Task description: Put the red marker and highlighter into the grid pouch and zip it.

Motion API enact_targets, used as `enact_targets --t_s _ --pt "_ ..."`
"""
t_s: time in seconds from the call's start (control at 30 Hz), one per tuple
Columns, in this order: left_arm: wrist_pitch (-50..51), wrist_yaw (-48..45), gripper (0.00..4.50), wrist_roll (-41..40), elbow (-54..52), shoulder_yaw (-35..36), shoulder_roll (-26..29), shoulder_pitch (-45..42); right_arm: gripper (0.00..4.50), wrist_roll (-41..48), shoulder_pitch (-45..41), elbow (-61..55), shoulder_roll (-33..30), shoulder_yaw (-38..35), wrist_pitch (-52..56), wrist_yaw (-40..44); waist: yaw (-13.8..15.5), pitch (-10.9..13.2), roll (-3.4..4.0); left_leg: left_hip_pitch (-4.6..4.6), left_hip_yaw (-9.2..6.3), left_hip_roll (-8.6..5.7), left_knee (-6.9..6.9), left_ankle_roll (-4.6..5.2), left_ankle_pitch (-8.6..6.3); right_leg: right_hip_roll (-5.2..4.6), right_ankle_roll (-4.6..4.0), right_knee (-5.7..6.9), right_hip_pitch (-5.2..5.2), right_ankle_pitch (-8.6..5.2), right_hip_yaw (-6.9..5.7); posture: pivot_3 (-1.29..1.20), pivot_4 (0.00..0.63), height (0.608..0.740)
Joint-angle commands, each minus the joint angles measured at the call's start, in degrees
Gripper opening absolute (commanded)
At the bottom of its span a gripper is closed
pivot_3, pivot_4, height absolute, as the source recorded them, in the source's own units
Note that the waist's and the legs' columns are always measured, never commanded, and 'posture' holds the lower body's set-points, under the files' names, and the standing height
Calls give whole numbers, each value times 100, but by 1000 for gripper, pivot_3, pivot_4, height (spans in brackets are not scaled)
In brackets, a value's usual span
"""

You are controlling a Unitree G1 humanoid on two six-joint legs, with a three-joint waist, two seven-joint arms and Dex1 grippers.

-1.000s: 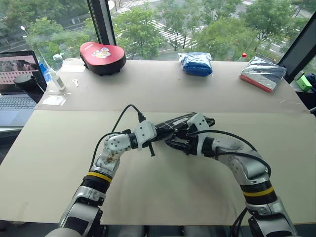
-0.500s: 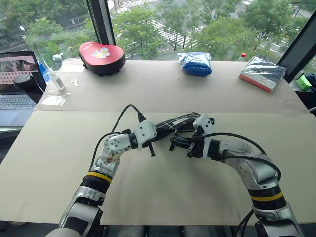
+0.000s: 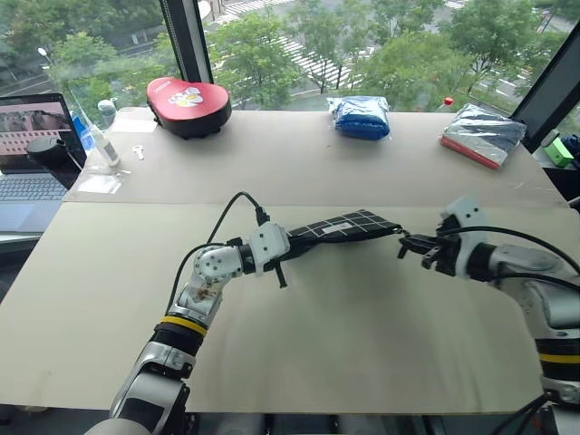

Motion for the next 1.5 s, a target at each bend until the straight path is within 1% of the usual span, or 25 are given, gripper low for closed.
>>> enact_targets --t_s 0.03,0.1,0.17,0.2,0.3,0.37,0.43,0.53,0.6,0.73,0.8,0.93,1.13,1.33,1.37,1.4,1.43,1.5 --pt "-41 46 0 -77 -116 103 47 -37 19 141 145 -119 -128 -286 3 166 -16 0 0 0 0 0 0 0 0 0 0 0 0 0 1 0 150 740" --pt "-44 36 0 -83 -110 102 39 -44 19 241 208 -256 -22 -264 -10 193 -6 1 -1 0 1 0 1 1 0 0 0 0 0 0 3 0 150 740" --pt "-49 23 0 -89 -99 93 26 -57 633 429 191 -335 195 -282 74 121 -8 1 -1 0 1 0 2 1 -1 0 0 0 1 0 3 0 150 740" --pt "-53 16 0 -91 -93 88 21 -63 785 495 211 -401 268 -275 94 131 -7 1 -1 0 1 0 3 1 -1 0 0 0 1 0 4 0 150 740" --pt "-59 -7 0 -105 -101 82 16 -60 1838 804 380 -653 346 -398 218 281 8 1 -1 0 0 0 3 1 -1 0 0 0 1 0 4 0 150 740" --pt "-70 -50 0 -135 -120 75 11 -46 2536 1199 538 -752 303 -668 580 370 29 1 -1 -1 -1 0 3 2 -1 0 0 0 1 0 3 0 150 740" --pt "-81 -113 0 -186 -148 64 0 -31 2536 1484 726 -850 128 -860 818 560 41 1 -1 -2 -4 -1 4 4 -2 -1 0 -1 4 0 1 0 150 740" --pt "-101 -311 0 -335 -254 32 -27 20 2536 1428 1175 -933 -343 -1137 757 865 56 1 0 -5 -3 -4 8 12 -7 -7 1 -2 5 0 1 0 150 740" --pt "-117 -410 0 -400 -296 14 -27 42 2536 1387 1392 -906 -551 -1326 661 976 42 2 -1 -5 -2 -4 8 14 -9 -7 1 -2 7 0 1 0 150 740" --pt "-204 -901 0 -578 -349 8 159 117 2536 1346 2324 -1294 -886 -2267 83 1712 34 2 -1 -2 -1 -1 6 15 -9 -4 3 -3 6 -1 0 0 150 740" --pt "-277 -1145 0 -638 -293 20 272 121 2536 1339 2641 -1419 -926 -2466 -35 1897 22 2 -1 0 -1 1 5 15 -9 -3 4 -2 8 -2 0 0 150 740" --pt "-444 -1502 0 -694 -114 7 386 103 2536 1257 2757 -1449 -865 -2517 -175 1814 5 3 -2 14 4 4 10 15 -9 -2 5 -3 24 -3 8 0 150 740" --pt "-727 -1978 0 -901 170 18 300 17 2536 1400 2695 -1655 -686 -2388 -120 1613 23 4 -3 13 3 4 13 14 -9 -2 5 -1 22 -3 7 0 150 740" --pt "-1059 -2334 0 -788 607 -60 296 -118 2536 1392 2713 -1719 -660 -2318 -94 1586 31 4 -3 10 3 2 16 15 -9 -4 5 -2 23 -3 7 0 150 740" --pt "-1115 -2354 377 -774 682 -47 296 -142 2598 1388 2699 -1725 -656 -2298 -97 1571 29 4 -3 10 3 2 15 15 -9 -4 5 -2 23 -3 7 0 150 740" --pt "-927 -2455 816 -873 666 -34 301 -135 2611 1396 2687 -1742 -641 -2290 -104 1556 28 4 -3 11 3 2 15 15 -9 -4 5 -2 22 -3 7 0 150 740" --pt "-859 -2535 1005 -944 627 -22 311 -127 2611 1418 2668 -1771 -624 -2287 -111 1542 27 4 -3 10 3 2 15 15 -9 -4 5 -2 22 -3 6 0 150 740" --pt "-777 -2611 1782 -1022 578 22 316 -123 2611 1448 2624 -1810 -595 -2275 -114 1509 25 4 -3 10 3 3 15 15 -9 -4 5 -2 22 -3 6 0 150 740"
